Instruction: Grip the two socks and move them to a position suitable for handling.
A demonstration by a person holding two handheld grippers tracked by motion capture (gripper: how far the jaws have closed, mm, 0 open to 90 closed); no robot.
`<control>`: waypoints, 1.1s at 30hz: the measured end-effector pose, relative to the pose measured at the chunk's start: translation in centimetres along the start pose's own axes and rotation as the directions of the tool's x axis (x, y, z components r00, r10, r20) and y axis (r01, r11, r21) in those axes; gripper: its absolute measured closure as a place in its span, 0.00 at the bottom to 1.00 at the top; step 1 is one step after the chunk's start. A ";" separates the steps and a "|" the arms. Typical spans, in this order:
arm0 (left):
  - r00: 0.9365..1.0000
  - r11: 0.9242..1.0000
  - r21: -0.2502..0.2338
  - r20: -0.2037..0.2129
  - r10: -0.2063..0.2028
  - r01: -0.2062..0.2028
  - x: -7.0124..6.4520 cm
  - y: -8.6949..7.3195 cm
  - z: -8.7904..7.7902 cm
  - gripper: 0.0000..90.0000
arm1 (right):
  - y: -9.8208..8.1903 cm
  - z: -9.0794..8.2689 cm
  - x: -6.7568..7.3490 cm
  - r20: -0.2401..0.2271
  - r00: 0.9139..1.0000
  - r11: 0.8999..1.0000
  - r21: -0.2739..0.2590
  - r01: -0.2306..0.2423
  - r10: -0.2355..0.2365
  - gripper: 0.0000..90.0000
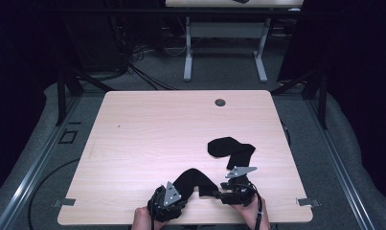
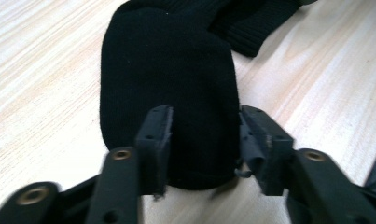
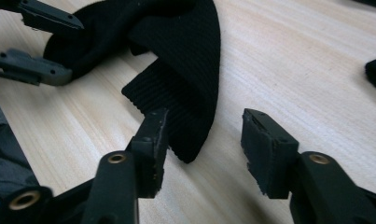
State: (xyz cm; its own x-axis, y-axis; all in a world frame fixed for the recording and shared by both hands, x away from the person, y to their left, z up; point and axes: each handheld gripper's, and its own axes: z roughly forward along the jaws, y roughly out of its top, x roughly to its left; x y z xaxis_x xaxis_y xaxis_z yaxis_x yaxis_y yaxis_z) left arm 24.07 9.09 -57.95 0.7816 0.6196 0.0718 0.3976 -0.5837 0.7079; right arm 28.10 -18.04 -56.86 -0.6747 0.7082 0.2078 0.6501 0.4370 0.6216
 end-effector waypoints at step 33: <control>0.998 0.997 -0.056 -0.001 -0.055 0.055 4.1 -1.3 -3.3 0.92 | -0.1 -3.0 -1.3 0.048 0.997 0.997 -0.054 0.058 -0.056 0.92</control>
State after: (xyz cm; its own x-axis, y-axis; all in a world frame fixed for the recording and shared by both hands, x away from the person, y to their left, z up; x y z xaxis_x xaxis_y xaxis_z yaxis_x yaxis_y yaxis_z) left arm 25.17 14.09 -56.28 0.7580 0.6514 0.0330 0.4126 -0.5181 0.7493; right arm 27.90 -20.64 -54.91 -0.6924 0.7085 0.1364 0.5898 0.4469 0.6727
